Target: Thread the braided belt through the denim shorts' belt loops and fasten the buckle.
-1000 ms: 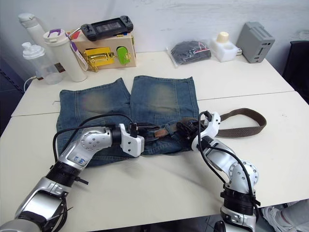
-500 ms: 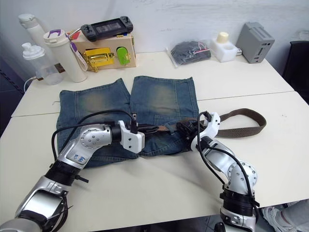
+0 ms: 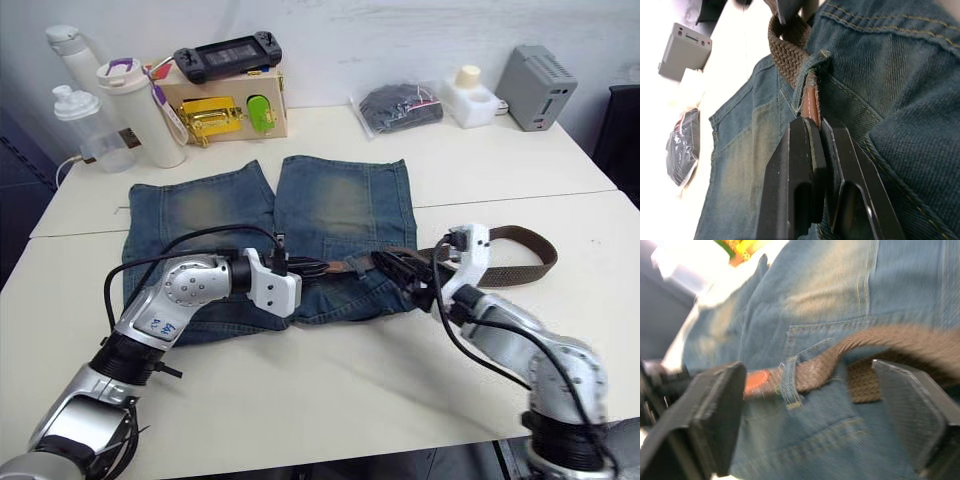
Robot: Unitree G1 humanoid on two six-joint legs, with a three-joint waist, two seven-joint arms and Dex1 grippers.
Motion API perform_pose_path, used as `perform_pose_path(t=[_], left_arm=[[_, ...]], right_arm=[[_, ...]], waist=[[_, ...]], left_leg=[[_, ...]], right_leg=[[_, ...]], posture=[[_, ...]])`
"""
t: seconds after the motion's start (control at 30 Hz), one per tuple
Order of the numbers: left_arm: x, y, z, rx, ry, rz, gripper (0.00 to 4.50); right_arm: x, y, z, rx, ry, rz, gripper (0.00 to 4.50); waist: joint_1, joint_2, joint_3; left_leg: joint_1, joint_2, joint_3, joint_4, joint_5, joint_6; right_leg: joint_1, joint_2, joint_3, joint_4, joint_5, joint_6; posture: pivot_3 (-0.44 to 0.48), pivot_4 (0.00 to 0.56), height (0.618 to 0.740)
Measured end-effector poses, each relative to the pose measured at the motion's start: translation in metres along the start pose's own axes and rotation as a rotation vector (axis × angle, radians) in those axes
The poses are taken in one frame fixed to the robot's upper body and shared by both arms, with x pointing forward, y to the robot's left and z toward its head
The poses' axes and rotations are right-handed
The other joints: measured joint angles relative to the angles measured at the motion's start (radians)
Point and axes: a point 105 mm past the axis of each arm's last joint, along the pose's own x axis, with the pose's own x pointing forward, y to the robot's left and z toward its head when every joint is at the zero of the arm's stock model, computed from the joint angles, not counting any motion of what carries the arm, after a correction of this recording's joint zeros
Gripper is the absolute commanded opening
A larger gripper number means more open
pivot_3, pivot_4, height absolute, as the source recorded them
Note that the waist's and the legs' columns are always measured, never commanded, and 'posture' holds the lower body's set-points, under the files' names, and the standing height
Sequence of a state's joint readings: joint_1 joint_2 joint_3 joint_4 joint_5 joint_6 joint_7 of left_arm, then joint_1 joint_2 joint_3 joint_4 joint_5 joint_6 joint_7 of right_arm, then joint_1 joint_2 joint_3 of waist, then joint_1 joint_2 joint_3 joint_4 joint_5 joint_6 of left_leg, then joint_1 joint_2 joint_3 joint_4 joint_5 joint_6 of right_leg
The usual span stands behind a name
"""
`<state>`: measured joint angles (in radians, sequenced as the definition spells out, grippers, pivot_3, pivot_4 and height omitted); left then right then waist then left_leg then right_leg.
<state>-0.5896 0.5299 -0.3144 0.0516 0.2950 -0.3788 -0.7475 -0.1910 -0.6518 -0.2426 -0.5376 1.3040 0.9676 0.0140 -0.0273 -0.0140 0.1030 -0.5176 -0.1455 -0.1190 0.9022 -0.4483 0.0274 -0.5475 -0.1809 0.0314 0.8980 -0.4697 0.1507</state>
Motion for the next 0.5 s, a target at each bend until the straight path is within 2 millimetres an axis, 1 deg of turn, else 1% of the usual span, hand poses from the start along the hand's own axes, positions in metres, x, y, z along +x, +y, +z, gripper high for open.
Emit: perform_pose_path(t=[0.03,0.07,0.1,0.13,0.27,0.33,0.4,0.43,0.5], left_arm=[[0.000,0.000,0.000,-0.002,0.001,-0.002,0.00],[0.000,0.000,0.000,-0.003,0.002,-0.003,0.00],[0.001,-0.001,0.000,-0.006,0.001,-0.005,0.00],[0.001,-0.001,0.000,-0.006,0.001,-0.008,0.00],[0.001,-0.001,0.002,-0.005,-0.005,-0.010,0.00],[0.001,-0.002,0.002,-0.009,-0.007,-0.011,0.00],[0.000,-0.003,0.004,-0.016,-0.007,-0.011,0.00],[-0.001,-0.004,0.006,-0.017,-0.009,-0.011,0.00],[-0.003,-0.006,0.005,-0.023,0.001,-0.014,0.00]], right_arm=[[-0.004,0.005,-0.005,-0.124,0.051,0.019,4.32],[-0.006,0.008,-0.009,-0.195,0.083,0.035,4.32],[-0.009,0.013,-0.016,-0.369,0.130,0.063,4.32],[-0.010,0.015,-0.020,-0.464,0.154,0.081,4.32],[-0.011,0.020,-0.031,-0.901,0.168,0.174,4.32],[-0.008,0.019,-0.038,-1.066,0.169,0.208,4.32],[-0.002,0.011,-0.049,-1.259,0.183,0.215,4.32],[0.001,0.006,-0.057,-1.341,0.192,0.225,4.09],[0.005,0.010,-0.060,-1.458,0.155,0.249,3.52]], waist=[[0.000,0.000,0.000],[0.001,-0.001,0.000],[0.001,-0.001,0.001],[0.001,-0.001,0.001],[0.002,-0.003,0.002],[0.002,-0.003,0.002],[0.001,-0.004,0.002],[0.002,-0.004,0.002],[0.002,-0.005,0.002]], left_leg=[[0.000,0.000,0.000,-0.001,0.000,0.000],[0.000,0.000,0.000,-0.001,0.000,0.000],[0.000,0.000,0.001,-0.001,0.000,0.000],[0.000,0.000,0.001,-0.001,0.000,0.000],[0.000,0.000,0.001,0.000,0.000,0.000],[0.000,0.000,0.001,0.000,0.000,0.000],[0.000,0.000,0.001,0.000,0.000,0.000],[0.000,0.000,0.001,0.001,0.000,0.000],[0.000,0.000,0.002,0.001,0.000,0.000]], right_leg=[[0.000,0.000,0.000,0.000,0.000,0.000],[0.000,0.000,-0.001,-0.001,0.000,0.000],[0.001,0.000,-0.001,-0.002,0.000,0.000],[0.001,0.000,-0.001,-0.002,0.000,0.001],[0.001,-0.001,-0.002,-0.004,0.001,0.001],[0.001,-0.001,-0.002,-0.004,0.001,0.002],[0.001,-0.001,-0.002,-0.003,0.001,0.002],[0.000,-0.001,-0.002,-0.002,0.001,0.002],[0.000,-0.001,-0.002,-0.001,0.001,0.002]], posture=[[0.000,0.150,0.645],[0.000,0.150,0.645],[0.000,0.150,0.645],[0.000,0.150,0.645],[0.000,0.150,0.645],[0.000,0.150,0.645],[0.000,0.150,0.645],[0.000,0.150,0.645],[0.000,0.150,0.645]])
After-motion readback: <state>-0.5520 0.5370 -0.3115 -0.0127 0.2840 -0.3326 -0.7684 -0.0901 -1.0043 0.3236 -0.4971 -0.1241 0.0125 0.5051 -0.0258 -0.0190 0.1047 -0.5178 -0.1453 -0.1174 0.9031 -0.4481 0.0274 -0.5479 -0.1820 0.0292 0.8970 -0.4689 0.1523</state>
